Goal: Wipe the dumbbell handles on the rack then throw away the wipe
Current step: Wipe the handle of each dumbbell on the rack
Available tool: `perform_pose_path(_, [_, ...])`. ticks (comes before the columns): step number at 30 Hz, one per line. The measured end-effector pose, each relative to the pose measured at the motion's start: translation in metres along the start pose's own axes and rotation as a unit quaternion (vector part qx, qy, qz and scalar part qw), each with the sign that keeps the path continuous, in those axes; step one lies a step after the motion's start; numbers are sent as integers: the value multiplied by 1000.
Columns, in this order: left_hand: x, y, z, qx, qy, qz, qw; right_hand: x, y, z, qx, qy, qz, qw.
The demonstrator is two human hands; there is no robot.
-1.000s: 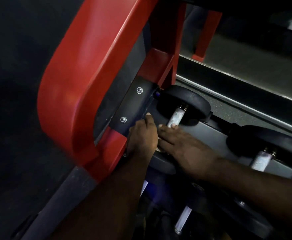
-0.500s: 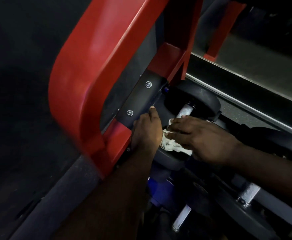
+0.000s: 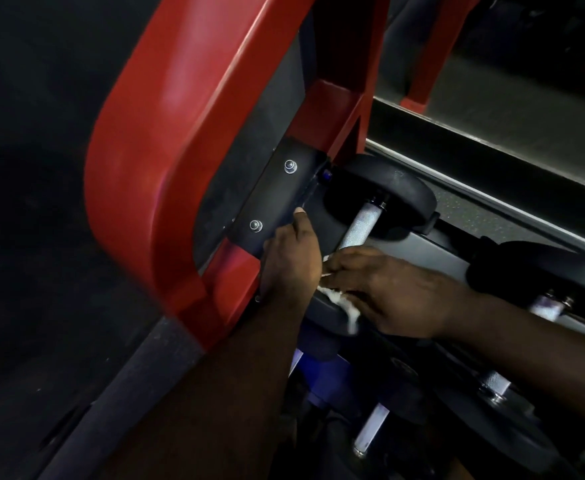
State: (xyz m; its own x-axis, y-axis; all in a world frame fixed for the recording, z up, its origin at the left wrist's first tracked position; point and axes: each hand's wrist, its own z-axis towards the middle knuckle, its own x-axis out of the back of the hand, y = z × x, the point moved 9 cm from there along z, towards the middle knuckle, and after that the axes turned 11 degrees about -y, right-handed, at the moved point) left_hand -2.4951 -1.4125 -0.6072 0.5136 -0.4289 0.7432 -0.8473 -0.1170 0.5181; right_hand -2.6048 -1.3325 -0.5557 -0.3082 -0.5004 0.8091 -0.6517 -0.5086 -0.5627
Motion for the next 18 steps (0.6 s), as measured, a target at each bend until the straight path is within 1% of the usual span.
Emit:
perform_pose_path(1, [1, -6, -1, 18, 16, -48, 999, -2, 0, 1, 2, -1, -40, 999])
perform_pose_path(2, [0, -9, 2, 26, 27, -62, 997, -4, 1, 2, 4, -4, -90, 996])
perform_pose_path(3, [-2, -9, 2, 28, 20, -64, 997, -7, 0, 3, 7, -8, -137, 991])
perform_pose_path(4, [-2, -3, 1, 17, -4, -41, 999, -9, -2, 4, 12, -18, -171, 985])
perform_pose_path(5, [-1, 3, 1, 5, -18, 16, 1000, -11, -2, 5, 22, -30, -200, 979])
perform_pose_path(6, [-1, 9, -1, -12, -24, 88, 996, -10, -2, 5, 36, -43, -215, 975])
perform_pose_path(7, [1, 13, -1, -22, -20, 116, 993, -7, 1, 4, 46, -45, -224, 972])
perform_pose_path(8, [3, 12, -2, -18, -23, 109, 994, 2, 5, 4, 35, -36, -224, 973])
perform_pose_path(9, [4, 12, -4, -11, -23, 100, 995, 14, 16, 1, 13, -7, -215, 977])
perform_pose_path(11, [4, 15, -6, -13, -15, 86, 996, 42, 30, -4, -66, 43, -210, 975])
perform_pose_path(12, [4, 17, -5, -31, -1, 92, 995, 47, 29, -4, -105, 50, -214, 970])
perform_pose_path(13, [5, 17, -5, -29, 3, 93, 995, 41, 25, -1, -123, 56, -220, 966])
perform_pose_path(14, [7, 17, -6, -18, -4, 98, 995, 28, 15, 3, -131, 35, -211, 968])
perform_pose_path(15, [6, 17, -7, -15, -10, 93, 995, 7, 5, 8, -105, 6, -199, 974])
perform_pose_path(16, [4, 16, -7, -18, -16, 83, 996, -11, -5, 11, -75, -42, -188, 978])
perform_pose_path(17, [3, 14, -9, -9, -25, 61, 998, -21, -5, 12, -53, -77, -182, 979])
perform_pose_path(18, [4, 13, -9, -2, -30, 37, 999, -18, 2, 13, -48, -83, -202, 975])
